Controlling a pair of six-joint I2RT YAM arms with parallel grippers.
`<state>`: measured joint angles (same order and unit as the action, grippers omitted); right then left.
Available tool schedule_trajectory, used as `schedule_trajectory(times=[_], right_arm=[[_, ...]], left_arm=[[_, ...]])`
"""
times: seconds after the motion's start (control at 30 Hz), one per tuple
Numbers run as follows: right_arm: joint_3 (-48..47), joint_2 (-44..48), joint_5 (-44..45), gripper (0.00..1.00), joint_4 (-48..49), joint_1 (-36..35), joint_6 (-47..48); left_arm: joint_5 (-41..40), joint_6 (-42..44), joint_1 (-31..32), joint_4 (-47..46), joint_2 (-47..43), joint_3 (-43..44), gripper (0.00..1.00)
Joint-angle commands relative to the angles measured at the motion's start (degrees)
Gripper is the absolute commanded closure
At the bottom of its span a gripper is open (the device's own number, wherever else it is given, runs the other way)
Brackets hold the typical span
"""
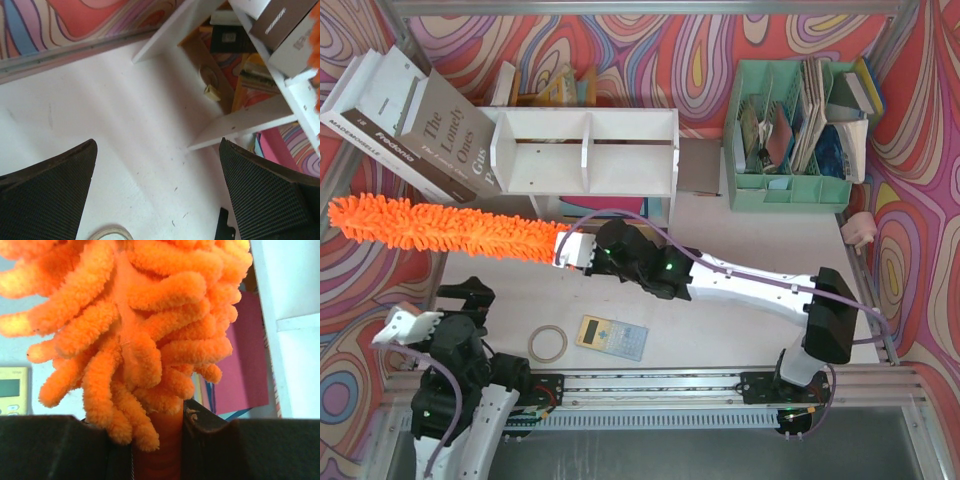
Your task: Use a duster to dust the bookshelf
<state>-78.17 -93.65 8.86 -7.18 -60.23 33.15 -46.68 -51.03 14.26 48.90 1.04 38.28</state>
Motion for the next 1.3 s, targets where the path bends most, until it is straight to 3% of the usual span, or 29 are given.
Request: schedule_trajectory(times=[0.0,0.43,0.93,1.27], right_arm=[[-5.01,-1.45,0.02,1.00,1.74,1.54,1.38],[-9.68,-3.79,1.89,1.00,0.98,3.30,3.40],[-7.59,-6.02,1.38,1.00,-0.26,6.28,1.16],[-7.71,-7.14,1.93,1.00,-0.34,6.53,0.98]], left_arm=[[5.63,2.43,0.06,-3.81,-0.72,-3.68,0.01],[14.73,7.34,0.06,-12.93,-0.77,-11.78,0.02],[17.89,7.96,0.06,-3.80,0.50,0.12,0.02],[15.89,9.09,0.02,-3.12,-0.70,0.82,0.02]])
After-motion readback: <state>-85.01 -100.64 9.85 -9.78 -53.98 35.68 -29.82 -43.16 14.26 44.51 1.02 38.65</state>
